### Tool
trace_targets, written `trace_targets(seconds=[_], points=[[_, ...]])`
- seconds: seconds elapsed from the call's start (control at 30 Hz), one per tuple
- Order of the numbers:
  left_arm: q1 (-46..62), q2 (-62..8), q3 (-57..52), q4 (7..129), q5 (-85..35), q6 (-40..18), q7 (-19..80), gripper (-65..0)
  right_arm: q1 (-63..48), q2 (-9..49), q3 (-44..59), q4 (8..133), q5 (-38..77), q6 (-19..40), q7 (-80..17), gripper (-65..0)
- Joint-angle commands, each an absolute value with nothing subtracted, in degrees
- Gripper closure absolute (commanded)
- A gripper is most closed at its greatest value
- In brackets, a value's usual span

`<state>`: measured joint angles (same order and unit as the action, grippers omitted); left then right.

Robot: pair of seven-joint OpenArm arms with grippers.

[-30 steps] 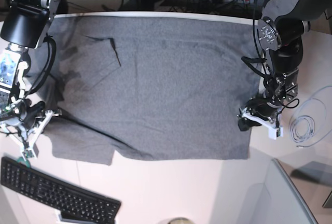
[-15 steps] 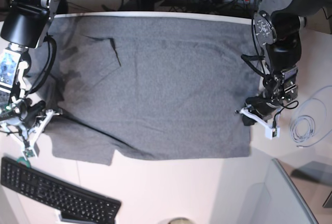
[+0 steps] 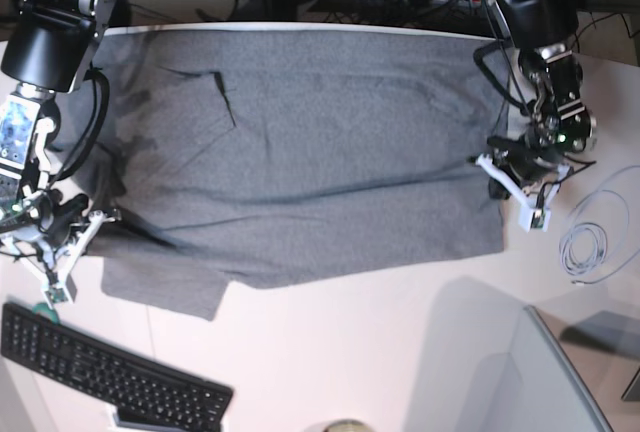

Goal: Layout the t-shirt on the table in an organized manner, then fold the t-shirt properly
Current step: 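Grasp the shirt hem corners with both grippers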

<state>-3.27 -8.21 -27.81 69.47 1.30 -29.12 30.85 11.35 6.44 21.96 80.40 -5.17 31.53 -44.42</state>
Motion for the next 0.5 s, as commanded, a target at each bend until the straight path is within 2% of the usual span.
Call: trace_targets(seconds=[0.0, 0.43, 0.47], points=[[-3.3, -8.1, -28.0, 71.9, 0.7, -29.2, 30.3, 0.0, 12.8, 7.0, 22.0, 81.4, -4.9, 31.7, -43.3, 0.0], [0.8, -7.9, -28.1, 74.8, 0.7, -29.2, 33.5, 0.0, 12.8, 6.2, 22.0, 80.8, -4.9, 31.7, -43.3, 0.0], [0.8, -7.9, -28.1, 74.9, 0.7, -29.2, 34.2, -7.1, 13.0, 6.2, 22.0, 80.0, -4.9, 31.7, -43.3, 0.0]])
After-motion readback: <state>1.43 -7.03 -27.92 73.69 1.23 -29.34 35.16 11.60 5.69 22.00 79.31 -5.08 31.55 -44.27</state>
